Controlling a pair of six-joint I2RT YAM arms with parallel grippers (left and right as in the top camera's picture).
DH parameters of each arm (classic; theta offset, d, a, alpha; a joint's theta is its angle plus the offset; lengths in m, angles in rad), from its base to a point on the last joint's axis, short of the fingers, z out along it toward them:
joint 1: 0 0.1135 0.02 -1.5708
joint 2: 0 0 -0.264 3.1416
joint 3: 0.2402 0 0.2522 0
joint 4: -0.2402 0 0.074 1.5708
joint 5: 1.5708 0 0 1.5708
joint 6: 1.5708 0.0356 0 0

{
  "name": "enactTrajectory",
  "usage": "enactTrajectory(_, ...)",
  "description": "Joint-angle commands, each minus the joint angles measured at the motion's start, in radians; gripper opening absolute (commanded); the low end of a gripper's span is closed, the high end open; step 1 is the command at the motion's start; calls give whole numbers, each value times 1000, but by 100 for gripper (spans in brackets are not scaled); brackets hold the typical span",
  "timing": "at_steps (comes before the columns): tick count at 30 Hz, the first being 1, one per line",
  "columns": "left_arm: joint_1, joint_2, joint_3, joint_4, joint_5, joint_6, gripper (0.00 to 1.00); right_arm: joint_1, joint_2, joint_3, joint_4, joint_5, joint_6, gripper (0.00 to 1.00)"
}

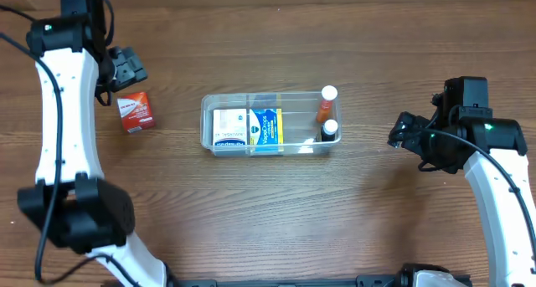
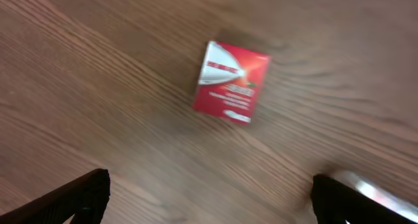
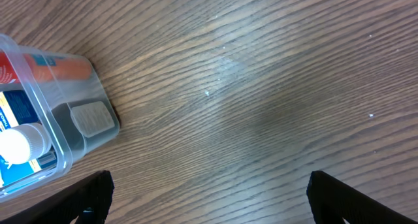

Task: Pack container
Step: 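Move the left gripper to the red-and-white box and grasp it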

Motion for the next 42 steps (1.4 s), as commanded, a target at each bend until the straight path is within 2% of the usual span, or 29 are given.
enactTrajectory(1, 38, 111, -9, 27, 25, 58, 100, -3, 1, 8, 5, -9, -6, 97)
enactTrajectory(14, 57, 400, -9, 162, 85, 173, 100, -3, 1, 8, 9, -9, -6, 97)
enactTrajectory(29, 51, 415, -10, 190, 163, 203, 99, -3, 1, 8, 9, -8, -7, 97)
enactTrajectory(35, 51, 415, -10, 160, 163, 203, 84, -3, 1, 8, 9, -9, -14, 97)
enactTrajectory(38, 51, 415, -10, 152, 163, 203, 82, -3, 1, 8, 8, -9, -14, 97)
enactTrajectory(40, 51, 415, -10, 148, 163, 203, 74, -3, 1, 8, 8, -9, -14, 97)
enactTrajectory(42, 51, 415, -10, 145, 163, 203, 74, -3, 1, 8, 8, -9, -14, 97)
